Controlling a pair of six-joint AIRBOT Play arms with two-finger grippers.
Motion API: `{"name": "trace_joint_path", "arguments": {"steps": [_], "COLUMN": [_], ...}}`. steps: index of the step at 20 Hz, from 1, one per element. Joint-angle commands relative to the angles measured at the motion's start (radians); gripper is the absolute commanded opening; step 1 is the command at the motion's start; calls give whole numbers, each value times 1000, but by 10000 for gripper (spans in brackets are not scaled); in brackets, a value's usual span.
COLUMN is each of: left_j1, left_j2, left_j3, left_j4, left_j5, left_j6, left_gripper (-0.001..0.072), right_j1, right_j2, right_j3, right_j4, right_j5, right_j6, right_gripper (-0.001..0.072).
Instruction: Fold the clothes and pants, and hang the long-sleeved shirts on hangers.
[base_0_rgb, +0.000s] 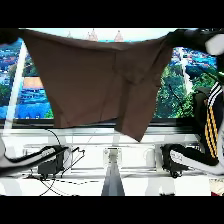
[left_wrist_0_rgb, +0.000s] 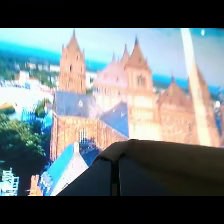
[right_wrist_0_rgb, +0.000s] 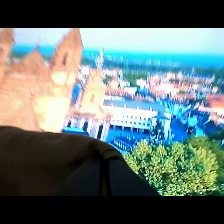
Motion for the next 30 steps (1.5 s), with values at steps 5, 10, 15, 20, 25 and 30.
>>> {"name": "trace_joint_path", "arguments": {"steps": [5,10,15,20,25,30], "left_j1": [-124,-101,-91,-91,-69,29], "left_j2": [-247,-246,-284,-322,-278,-65], "left_j3": [1,1,-10,-13,-11,-13], "left_j4": [-51,166,324,192,230,265], "left_j5": [281,-35,-260,-124,-187,-336], "left_j6": [14,-32,-47,-45,-45,-10], "left_gripper": [12,11,12,87,643,576], "right_j1": [-61,-194,-219,-219,-219,-235], "right_j2": [-227,-224,-225,-224,-191,-37], "right_j3": [2,2,1,-16,-13,-48], "right_j4": [128,205,250,250,159,95], "right_j5": [-269,176,376,350,410,559], "right_j6": [163,-16,-210,-174,-179,-215], "right_gripper": [10,9,9,221,269,225]}}
